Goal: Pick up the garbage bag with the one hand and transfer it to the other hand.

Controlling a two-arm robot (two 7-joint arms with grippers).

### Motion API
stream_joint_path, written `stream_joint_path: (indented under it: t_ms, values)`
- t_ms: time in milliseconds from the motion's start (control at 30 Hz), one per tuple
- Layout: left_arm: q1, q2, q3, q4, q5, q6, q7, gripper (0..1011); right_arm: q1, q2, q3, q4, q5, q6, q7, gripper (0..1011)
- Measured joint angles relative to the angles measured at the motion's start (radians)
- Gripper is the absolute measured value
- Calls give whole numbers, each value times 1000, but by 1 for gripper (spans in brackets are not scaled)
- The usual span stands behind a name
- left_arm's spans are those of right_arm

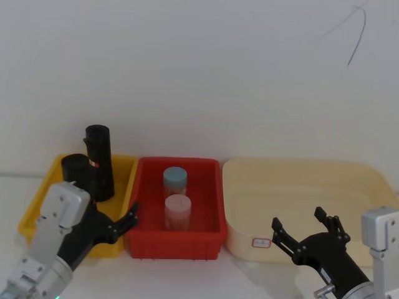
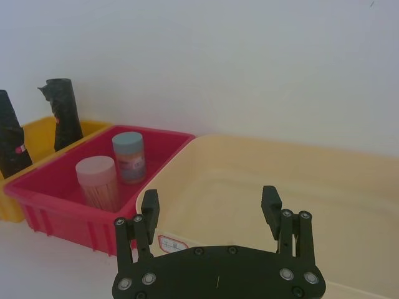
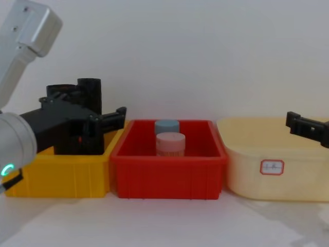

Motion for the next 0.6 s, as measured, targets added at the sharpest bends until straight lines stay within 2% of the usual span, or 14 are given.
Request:
stream_joint_path:
  t_ms: [600]
  values:
    - [36, 24, -86, 4, -27, -22, 12, 1000, 0, 0, 0, 0, 0, 0, 0, 1001]
